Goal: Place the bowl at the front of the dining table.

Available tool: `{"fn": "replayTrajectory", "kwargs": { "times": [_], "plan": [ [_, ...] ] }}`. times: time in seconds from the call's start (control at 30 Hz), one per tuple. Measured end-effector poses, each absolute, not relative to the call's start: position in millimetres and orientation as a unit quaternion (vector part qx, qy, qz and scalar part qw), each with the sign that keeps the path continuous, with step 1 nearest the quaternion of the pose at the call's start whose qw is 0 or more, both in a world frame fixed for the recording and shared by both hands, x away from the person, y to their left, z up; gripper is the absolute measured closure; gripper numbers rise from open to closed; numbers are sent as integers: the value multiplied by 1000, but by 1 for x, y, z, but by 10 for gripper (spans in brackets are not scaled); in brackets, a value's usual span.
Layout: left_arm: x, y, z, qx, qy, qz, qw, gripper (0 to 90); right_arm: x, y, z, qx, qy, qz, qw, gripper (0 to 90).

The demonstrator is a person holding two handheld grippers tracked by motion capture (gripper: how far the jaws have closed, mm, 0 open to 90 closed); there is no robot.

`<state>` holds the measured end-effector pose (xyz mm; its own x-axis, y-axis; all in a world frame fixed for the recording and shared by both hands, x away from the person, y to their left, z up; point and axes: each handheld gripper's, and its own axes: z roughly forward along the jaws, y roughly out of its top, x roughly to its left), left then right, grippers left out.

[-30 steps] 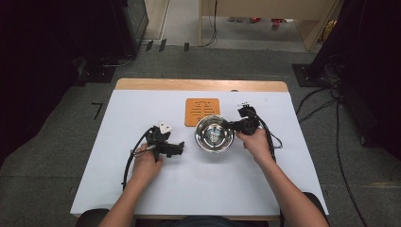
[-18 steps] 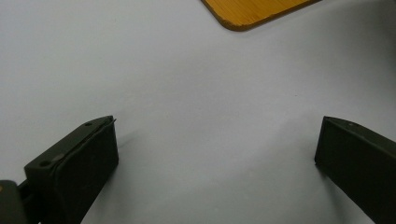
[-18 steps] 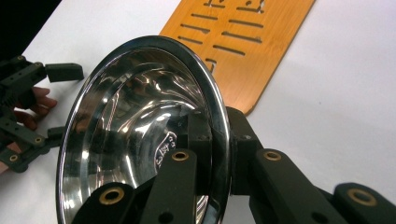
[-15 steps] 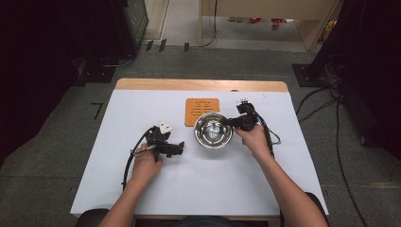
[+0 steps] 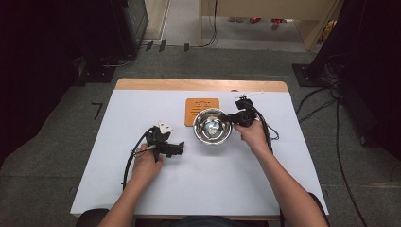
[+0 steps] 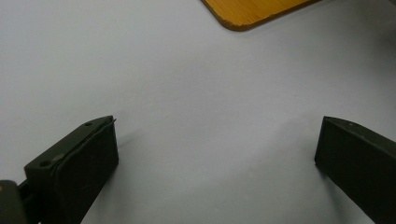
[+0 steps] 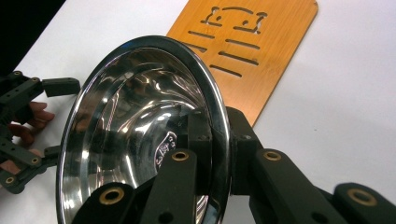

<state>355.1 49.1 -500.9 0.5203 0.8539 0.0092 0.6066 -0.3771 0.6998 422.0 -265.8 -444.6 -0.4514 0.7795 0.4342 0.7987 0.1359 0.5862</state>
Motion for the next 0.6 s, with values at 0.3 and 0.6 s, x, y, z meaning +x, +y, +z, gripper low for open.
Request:
{"fn": "replayTrajectory", "kwargs": {
  "times": [0.3,0.6],
  "plan": [
    [355,49,-501,807,453,189,328,0,427,-264,-440,-524,-753,-399,12,835],
    [355,49,-501,807,453,189,328,0,434,-261,-440,-528,-751,-397,13,834]
  ]
}}
